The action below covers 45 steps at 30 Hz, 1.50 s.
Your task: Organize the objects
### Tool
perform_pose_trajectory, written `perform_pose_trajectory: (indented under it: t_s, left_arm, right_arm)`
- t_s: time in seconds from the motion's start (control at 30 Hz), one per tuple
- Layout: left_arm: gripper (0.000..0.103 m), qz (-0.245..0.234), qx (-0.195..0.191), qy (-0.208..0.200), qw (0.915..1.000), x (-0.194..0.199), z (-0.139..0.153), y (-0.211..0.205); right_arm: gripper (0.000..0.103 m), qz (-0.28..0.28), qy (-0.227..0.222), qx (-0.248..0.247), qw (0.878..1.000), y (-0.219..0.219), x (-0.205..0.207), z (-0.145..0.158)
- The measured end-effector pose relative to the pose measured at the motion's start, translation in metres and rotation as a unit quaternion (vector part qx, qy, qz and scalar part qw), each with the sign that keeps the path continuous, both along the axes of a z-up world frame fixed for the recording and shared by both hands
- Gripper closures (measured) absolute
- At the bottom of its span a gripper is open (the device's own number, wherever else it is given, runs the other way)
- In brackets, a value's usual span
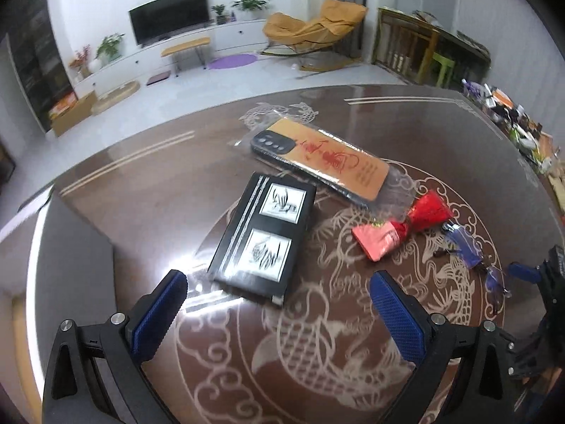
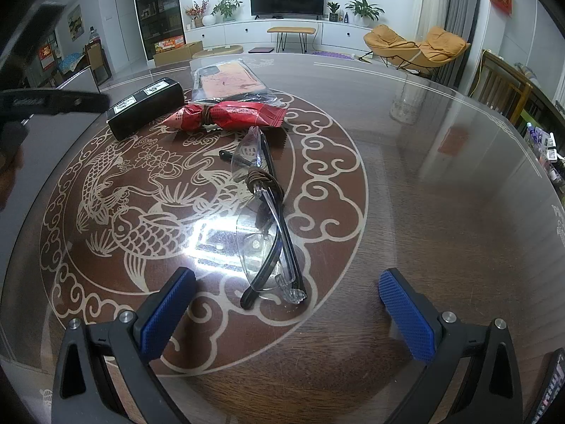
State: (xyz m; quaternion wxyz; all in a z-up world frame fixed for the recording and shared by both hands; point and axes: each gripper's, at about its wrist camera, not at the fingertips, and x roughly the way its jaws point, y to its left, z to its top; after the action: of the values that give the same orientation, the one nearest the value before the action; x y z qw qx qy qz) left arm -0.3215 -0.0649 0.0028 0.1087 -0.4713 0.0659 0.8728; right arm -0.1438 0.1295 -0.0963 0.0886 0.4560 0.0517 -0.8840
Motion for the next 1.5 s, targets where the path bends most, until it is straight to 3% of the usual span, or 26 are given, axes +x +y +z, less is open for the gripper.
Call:
perform_pose_trajectory:
  t_s: [0.27, 0.4, 0.43, 0.47, 0.5, 0.53, 0.73, 0.87, 1.07, 1.1, 1.2, 1.3, 1.5]
  left_arm:
    - [0.000, 0.021, -0.031, -0.014, 0.9992, -0.043, -0.023, 0.004]
    - [0.000, 0.040, -0.033, -0.049, 0.9975, -0.068, -0.044, 0.006]
    - [0.004, 0.042, -0.033, -0.047, 0.9975, -0.071, -0.046, 0.007]
    - [0.016, 0.044, -0.029, -0.035, 0.9980, -0.069, -0.046, 0.007]
    - [0.039, 0.042, -0.011, -0.028, 0.9987, -0.065, -0.045, 0.008]
    - [0.044, 0.047, -0.010, -0.024, 0.9986, -0.063, -0.045, 0.009]
    - [0.045, 0.075, 0.001, -0.003, 0.9972, -0.005, -0.047, 0.020]
    - [0.045, 0.097, 0.000, 0.000, 0.9953, 0.078, -0.050, 0.030]
    - [0.043, 0.132, 0.006, 0.009, 0.9912, 0.169, -0.052, 0.027]
    - [0.041, 0.138, 0.007, 0.013, 0.9903, 0.174, -0.053, 0.026]
    - [0.013, 0.152, 0.008, 0.015, 0.9883, 0.174, -0.057, 0.024]
    - [0.002, 0.160, 0.006, 0.014, 0.9870, 0.171, -0.060, 0.022]
    - [0.000, 0.164, 0.009, 0.019, 0.9862, 0.167, -0.063, 0.023]
  right_arm:
    - [0.000, 0.000, 0.000, 0.000, 1.000, 0.000, 0.000, 0.000]
    - [0.000, 0.000, 0.000, 0.000, 1.000, 0.000, 0.000, 0.000]
    - [0.000, 0.000, 0.000, 0.000, 1.000, 0.000, 0.000, 0.000]
    - [0.000, 0.000, 0.000, 0.000, 1.000, 0.000, 0.000, 0.000]
    - [0.000, 0.000, 0.000, 0.000, 1.000, 0.000, 0.000, 0.000]
    - [0.000, 0.000, 0.000, 0.000, 1.000, 0.000, 0.000, 0.000]
    - [0.000, 0.000, 0.000, -0.001, 1.000, 0.000, 0.000, 0.000]
    - [0.000, 0.000, 0.000, 0.000, 1.000, 0.000, 0.000, 0.000]
    - [0.000, 0.000, 0.000, 0.000, 1.000, 0.000, 0.000, 0.000]
    - [0.000, 0.000, 0.000, 0.000, 1.000, 0.000, 0.000, 0.001]
    - [0.000, 0.000, 0.000, 0.000, 1.000, 0.000, 0.000, 0.000]
    - [0.000, 0.000, 0.000, 0.000, 1.000, 0.000, 0.000, 0.001]
    - [0.000, 0.000, 0.000, 0.000, 1.000, 0.000, 0.000, 0.000]
